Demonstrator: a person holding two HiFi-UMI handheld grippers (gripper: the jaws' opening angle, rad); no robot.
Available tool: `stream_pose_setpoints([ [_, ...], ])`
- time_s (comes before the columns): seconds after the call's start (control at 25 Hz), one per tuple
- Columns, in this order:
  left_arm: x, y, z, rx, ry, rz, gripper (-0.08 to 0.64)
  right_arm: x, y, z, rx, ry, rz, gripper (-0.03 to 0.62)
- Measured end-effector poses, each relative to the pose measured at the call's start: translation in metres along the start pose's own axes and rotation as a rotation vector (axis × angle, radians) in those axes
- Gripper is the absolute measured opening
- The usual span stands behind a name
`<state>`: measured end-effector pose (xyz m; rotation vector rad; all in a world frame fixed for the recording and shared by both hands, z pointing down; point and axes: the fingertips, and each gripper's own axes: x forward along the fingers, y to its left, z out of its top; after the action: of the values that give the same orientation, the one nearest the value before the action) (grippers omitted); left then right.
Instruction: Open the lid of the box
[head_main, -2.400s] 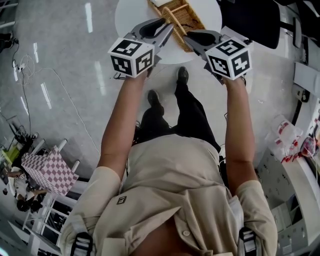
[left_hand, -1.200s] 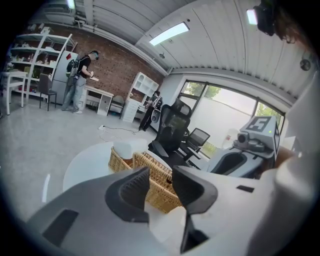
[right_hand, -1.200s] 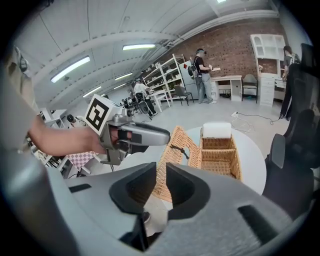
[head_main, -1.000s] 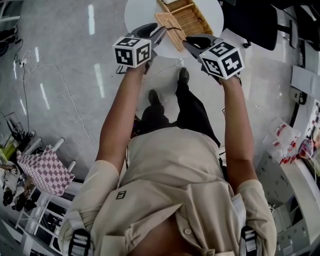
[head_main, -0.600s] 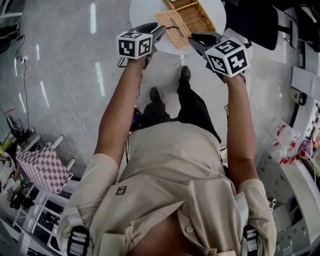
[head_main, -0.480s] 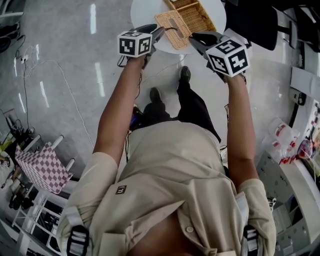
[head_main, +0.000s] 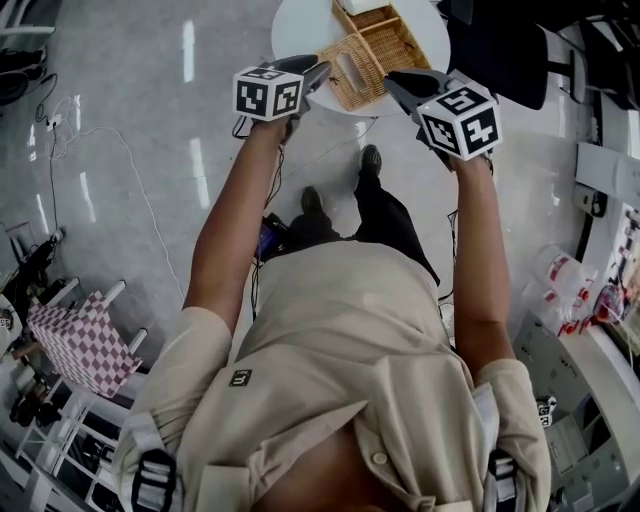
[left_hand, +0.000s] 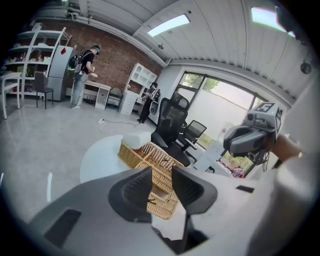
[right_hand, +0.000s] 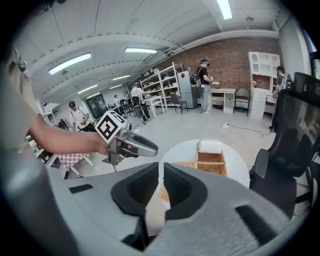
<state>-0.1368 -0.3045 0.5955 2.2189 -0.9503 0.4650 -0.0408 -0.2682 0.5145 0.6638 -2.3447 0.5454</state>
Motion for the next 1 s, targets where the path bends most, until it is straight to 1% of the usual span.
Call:
stream_pose_setpoints([
  [0.12,-0.027,-0.017,0.039,0.062,-0.072,-0.008,0.116,-0.011,0.002,0.015,0.001,-0.041,-0.036,-0.002],
  [0.28,-0.062,-0.044,0.084,0.136,-0.172,-0.031,0.101,-0.028,0.007,0.037,-0.012,-0.104,-0.076,-0.005],
  [0.52,-0.119,-0.09,0.135,0.235,-0.316,-0.081,0.064,-0.061,0.024,0.078,-0.062,-0.208,-0.139,-0.006],
  [0.68,-0.163,-0.125,0.166,0.316,-0.43,-0.116,0.041,-0.095,0.038,0.112,-0.108,-0.293,-0.201,-0.006],
  [0.8,-0.193,-0.153,0.186,0.392,-0.505,-0.128,0.034,-0.125,0.048,0.135,-0.134,-0.357,-0.249,-0.008],
  [1.0,-0.227,-0.183,0.199,0.498,-0.576,-0.111,0.027,-0.163,0.065,0.16,-0.176,-0.438,-0.322,-0.009],
])
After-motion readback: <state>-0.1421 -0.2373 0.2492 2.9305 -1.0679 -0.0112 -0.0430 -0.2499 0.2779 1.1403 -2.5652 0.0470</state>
